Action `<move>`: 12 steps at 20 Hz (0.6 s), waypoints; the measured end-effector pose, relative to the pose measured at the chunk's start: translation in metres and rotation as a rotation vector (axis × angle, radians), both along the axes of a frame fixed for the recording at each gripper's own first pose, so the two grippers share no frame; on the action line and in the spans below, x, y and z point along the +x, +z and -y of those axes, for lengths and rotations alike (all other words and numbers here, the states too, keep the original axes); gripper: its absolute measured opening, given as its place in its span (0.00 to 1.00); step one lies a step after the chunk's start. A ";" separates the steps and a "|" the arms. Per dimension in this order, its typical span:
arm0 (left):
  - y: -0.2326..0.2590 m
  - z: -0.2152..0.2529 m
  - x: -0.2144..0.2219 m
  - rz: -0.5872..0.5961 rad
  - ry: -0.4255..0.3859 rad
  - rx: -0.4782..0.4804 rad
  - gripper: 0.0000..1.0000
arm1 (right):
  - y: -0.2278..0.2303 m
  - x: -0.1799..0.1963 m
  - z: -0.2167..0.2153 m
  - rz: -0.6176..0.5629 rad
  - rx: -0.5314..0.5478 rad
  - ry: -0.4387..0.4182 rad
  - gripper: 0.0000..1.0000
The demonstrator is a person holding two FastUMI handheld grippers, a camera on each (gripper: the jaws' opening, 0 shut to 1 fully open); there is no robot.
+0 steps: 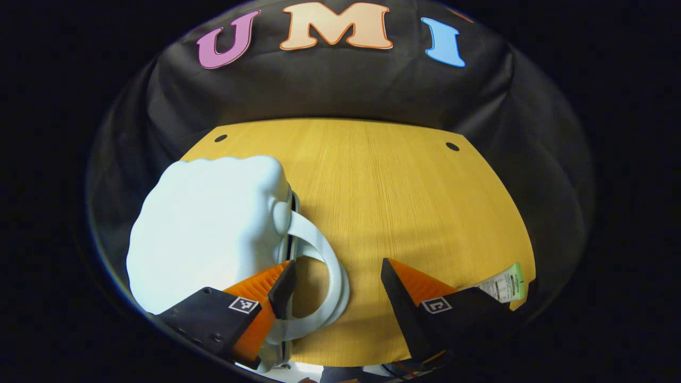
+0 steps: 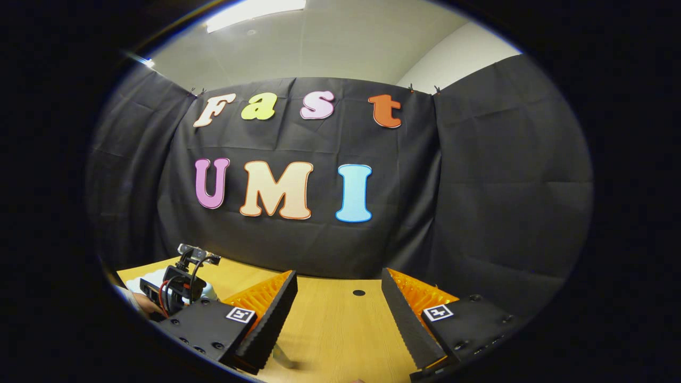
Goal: First open the suitcase, pack the skin care products into it, and then close the suitcase.
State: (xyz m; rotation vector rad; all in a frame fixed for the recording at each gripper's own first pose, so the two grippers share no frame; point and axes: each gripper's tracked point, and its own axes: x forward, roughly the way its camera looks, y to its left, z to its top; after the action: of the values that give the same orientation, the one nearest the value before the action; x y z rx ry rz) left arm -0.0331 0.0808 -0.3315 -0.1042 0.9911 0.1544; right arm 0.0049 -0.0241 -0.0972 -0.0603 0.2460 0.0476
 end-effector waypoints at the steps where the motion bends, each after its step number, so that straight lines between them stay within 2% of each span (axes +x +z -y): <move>1: -0.002 0.003 0.000 -0.011 -0.004 -0.001 0.91 | -0.002 -0.001 0.001 -0.003 0.000 -0.005 0.98; 6: -0.023 0.014 0.000 -0.080 0.016 -0.064 0.88 | -0.011 -0.004 0.011 -0.019 0.007 -0.029 0.99; 10: -0.037 0.015 0.001 -0.133 0.048 -0.084 0.81 | -0.018 -0.005 0.017 -0.029 0.013 -0.038 0.99; 12: -0.041 0.014 -0.002 -0.158 0.050 -0.078 0.72 | -0.021 -0.004 0.020 -0.029 0.016 -0.041 0.99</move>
State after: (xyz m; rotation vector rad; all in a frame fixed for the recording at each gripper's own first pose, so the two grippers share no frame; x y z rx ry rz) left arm -0.0347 0.0663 -0.3722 -0.1901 1.1532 0.1719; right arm 0.0010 -0.0444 -0.1183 -0.0385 0.2754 0.0099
